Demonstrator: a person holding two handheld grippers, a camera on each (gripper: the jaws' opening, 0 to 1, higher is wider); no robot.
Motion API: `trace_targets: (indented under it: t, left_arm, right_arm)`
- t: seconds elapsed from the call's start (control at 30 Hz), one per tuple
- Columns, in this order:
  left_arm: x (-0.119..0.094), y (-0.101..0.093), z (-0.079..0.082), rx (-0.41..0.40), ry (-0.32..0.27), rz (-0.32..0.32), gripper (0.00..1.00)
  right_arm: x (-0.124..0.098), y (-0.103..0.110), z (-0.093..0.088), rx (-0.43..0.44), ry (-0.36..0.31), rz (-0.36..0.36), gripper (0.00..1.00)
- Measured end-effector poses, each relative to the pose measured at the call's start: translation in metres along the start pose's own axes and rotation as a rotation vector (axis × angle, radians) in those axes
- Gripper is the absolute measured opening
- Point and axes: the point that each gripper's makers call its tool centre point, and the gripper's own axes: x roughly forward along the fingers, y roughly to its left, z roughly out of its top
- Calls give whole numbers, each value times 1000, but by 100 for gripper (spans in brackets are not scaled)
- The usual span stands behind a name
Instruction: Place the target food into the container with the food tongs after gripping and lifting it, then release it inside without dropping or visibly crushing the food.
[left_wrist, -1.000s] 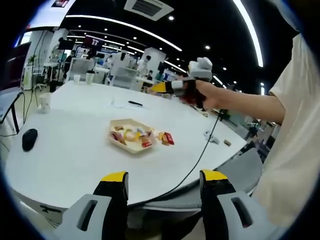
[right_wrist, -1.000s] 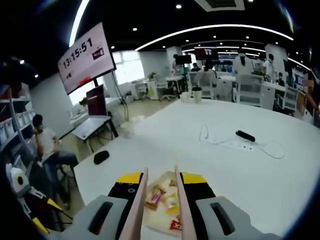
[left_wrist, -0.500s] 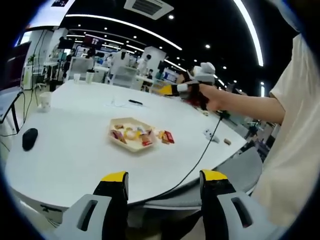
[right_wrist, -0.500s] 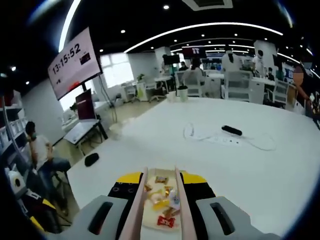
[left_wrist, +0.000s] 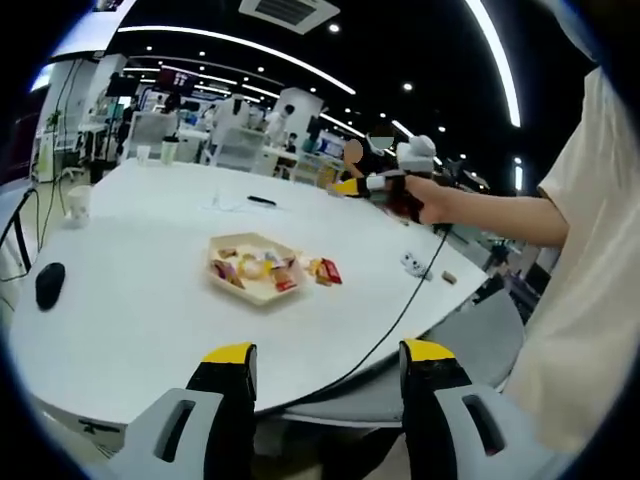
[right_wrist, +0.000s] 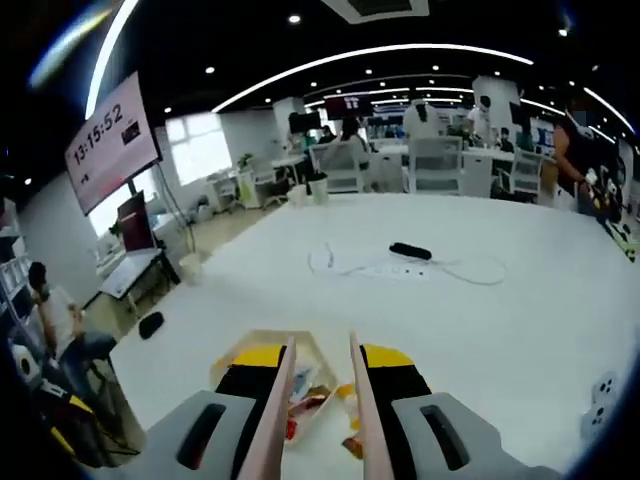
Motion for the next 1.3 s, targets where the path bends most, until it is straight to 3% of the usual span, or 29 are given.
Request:
trace_targets:
  t: [0.3, 0.77, 1.3]
  left_arm:
    - [12, -1, -2, 9, 42, -25, 57]
    - [46, -14, 7, 70, 119, -144, 57]
    - [60, -9, -3, 62, 179, -166, 57]
  right_arm:
    - [-12, -14, -18, 41, 17, -39, 28]
    - [-15, -45, -62, 92, 81, -118, 28]
    - [-7, -64, -97, 159, 138, -148, 28]
